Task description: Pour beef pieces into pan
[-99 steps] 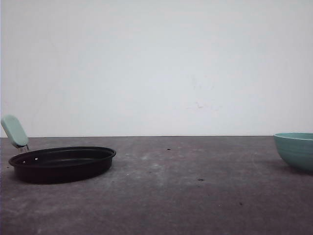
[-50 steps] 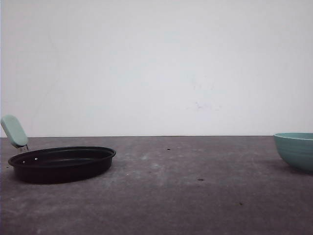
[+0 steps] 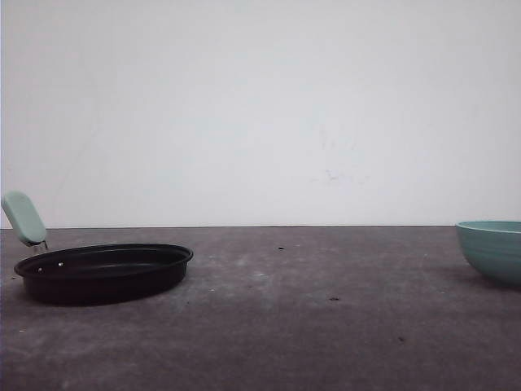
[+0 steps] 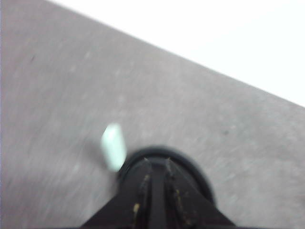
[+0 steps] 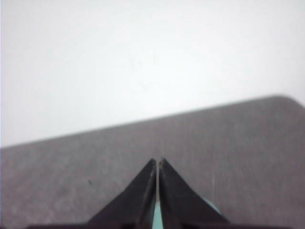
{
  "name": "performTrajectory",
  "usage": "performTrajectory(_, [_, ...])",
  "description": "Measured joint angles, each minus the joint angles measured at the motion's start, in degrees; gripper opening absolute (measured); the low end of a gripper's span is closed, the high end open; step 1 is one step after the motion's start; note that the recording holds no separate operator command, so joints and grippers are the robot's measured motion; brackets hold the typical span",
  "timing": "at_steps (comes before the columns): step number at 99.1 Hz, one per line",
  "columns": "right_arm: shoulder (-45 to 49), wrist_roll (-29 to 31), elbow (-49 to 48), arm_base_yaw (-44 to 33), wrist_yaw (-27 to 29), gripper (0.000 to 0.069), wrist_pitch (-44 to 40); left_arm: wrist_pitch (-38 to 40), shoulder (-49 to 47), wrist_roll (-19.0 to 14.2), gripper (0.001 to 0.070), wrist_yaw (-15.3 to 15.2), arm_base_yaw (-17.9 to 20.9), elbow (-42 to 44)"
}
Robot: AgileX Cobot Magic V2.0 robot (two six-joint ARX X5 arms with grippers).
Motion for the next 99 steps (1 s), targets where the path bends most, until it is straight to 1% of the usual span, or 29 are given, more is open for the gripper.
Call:
performTrajectory(11, [6.4, -2.2, 8.8, 0.0, -1.5, 0.0009, -2.3, -1.6, 8.9, 1.6, 0.0019, 1.1, 0.0, 12.0])
performTrajectory(21, [12.9, -3.3, 17.2, 0.0, -2.5, 0.0009, -5.5, -2.8, 15.7, 2.2, 0.0019, 3.3, 0.0, 22.7])
performTrajectory(31, [19.5, -3.8, 25.2, 0.0, -4.6, 0.002, -10.3, -3.2, 19.8, 2.4, 0.0019, 5.2, 0.0, 30.7])
performTrajectory(36, [22.4, -4.1, 28.7, 0.0, -5.7, 0.0077, -12.4, -3.1, 20.9, 2.4, 0.0022, 6.4, 0.0, 33.4])
performTrajectory(42, [25.4, -4.2, 32.3, 0.0, -7.0, 0.0192, -14.3, -3.1, 21.5, 2.4, 0.0043, 8.0, 0.0, 35.2])
performTrajectory(43, [26.0, -4.2, 33.1, 0.0, -7.3, 0.0221, -14.7, -3.1, 21.6, 2.4, 0.0048, 8.2, 0.0, 35.3])
performTrajectory(47, [27.5, -4.2, 34.9, 0.0, -8.0, 0.0286, -15.3, -3.1, 21.6, 2.4, 0.0068, 8.9, 0.0, 35.6])
performTrajectory(58, [30.3, -4.2, 37.4, 0.0, -8.5, 0.0394, -15.8, -4.9, 21.7, 2.4, 0.0104, 9.5, 0.0, 35.6])
performTrajectory(63, [30.9, -4.2, 37.6, 0.0, -8.5, 0.0456, -15.8, -6.4, 21.7, 2.7, 0.012, 9.4, 0.0, 35.6])
performTrajectory(68, [31.3, -4.2, 37.7, 0.0, -8.5, 0.0529, -16.1, -8.2, 21.7, 3.0, 0.0171, 9.4, 0.0, 35.6])
performTrajectory(73, [31.6, -4.2, 37.7, 0.0, -8.5, 0.0596, -16.4, -9.9, 21.7, 3.3, 0.0253, 9.4, 0.0, 35.6])
performTrajectory(78, [31.9, -4.2, 37.7, 0.0, -8.5, 0.0639, -16.5, -11.4, 21.7, 3.5, 0.0329, 9.5, 0.0, 35.6])
performTrajectory(81, [31.9, -4.2, 37.7, 0.0, -8.5, 0.0654, -16.6, -12.2, 21.7, 3.7, 0.0367, 9.5, 0.0, 35.6])
performTrajectory(91, [31.9, -4.2, 37.7, 0.0, -8.5, 0.068, -16.5, -12.9, 21.7, 3.9, 0.0457, 9.5, 0.0, 35.6])
performTrajectory(99, [31.9, -4.2, 37.7, 0.0, -8.5, 0.0684, -16.5, -12.9, 21.7, 4.2, 0.0589, 9.5, 0.0, 35.6])
